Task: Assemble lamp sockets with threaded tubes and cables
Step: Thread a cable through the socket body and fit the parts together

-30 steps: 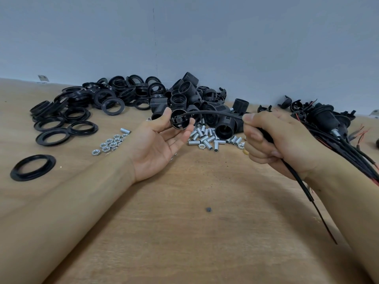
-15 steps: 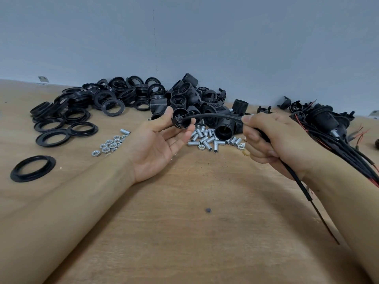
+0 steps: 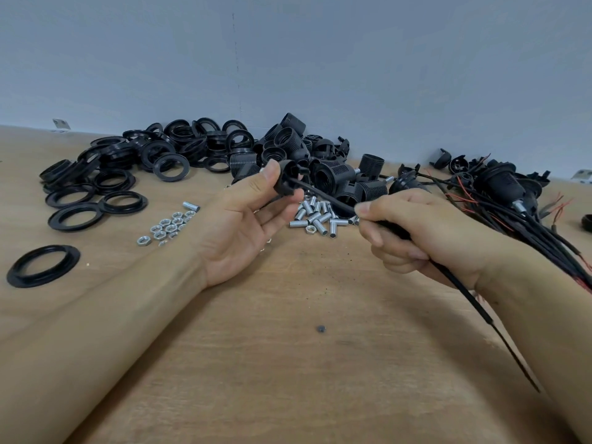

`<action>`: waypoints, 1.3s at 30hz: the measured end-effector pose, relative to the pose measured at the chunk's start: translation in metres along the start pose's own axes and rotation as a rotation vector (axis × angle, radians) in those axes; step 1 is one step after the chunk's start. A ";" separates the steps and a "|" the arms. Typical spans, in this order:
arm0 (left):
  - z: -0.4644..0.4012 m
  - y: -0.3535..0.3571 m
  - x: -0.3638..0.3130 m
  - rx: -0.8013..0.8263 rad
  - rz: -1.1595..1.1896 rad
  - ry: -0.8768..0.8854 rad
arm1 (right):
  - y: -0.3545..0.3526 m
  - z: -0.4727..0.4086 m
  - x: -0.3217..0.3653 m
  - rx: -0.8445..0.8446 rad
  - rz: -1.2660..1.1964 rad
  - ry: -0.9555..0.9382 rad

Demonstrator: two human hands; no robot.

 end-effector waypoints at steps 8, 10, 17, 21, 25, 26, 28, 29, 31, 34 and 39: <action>0.008 0.019 0.017 0.164 -0.276 -0.052 | 0.034 -0.006 -0.003 0.132 -0.206 0.052; 0.007 0.018 0.010 0.134 -0.258 -0.010 | 0.031 -0.008 -0.004 0.092 -0.250 0.076; 0.007 0.016 0.012 0.133 -0.381 0.051 | 0.019 -0.009 -0.002 -0.069 -0.019 -0.005; 0.000 0.002 -0.002 0.019 -0.222 0.114 | 0.020 -0.010 -0.008 -0.004 -0.053 0.036; -0.002 -0.018 -0.017 -0.160 -0.061 0.190 | 0.014 -0.012 -0.009 0.010 -0.434 0.062; -0.002 -0.021 -0.020 -0.184 -0.047 0.214 | 0.010 -0.013 -0.007 -0.002 -0.551 0.053; -0.001 -0.024 -0.023 -0.207 -0.027 0.257 | 0.001 -0.013 -0.007 -0.054 -0.681 0.025; -0.001 -0.024 -0.024 -0.210 -0.020 0.274 | -0.003 -0.013 -0.007 -0.091 -0.708 0.002; 0.000 -0.021 -0.026 -0.199 -0.045 0.295 | -0.011 -0.013 -0.007 -0.180 -0.739 -0.031; 0.006 -0.003 -0.028 -0.088 -0.257 0.360 | -0.022 -0.013 -0.011 -0.285 -0.810 -0.070; 0.036 0.056 -0.004 0.370 -1.111 0.591 | -0.051 -0.002 -0.028 -0.586 -0.753 0.028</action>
Point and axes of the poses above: each hand's wrist, its own z-axis away from the middle knuckle, its own y-axis out of the palm, x = y × z, the point moved 10 cm from there along -z, towards the middle knuckle, and after that the axes turned 15 degrees about z, right-handed, at the moved point
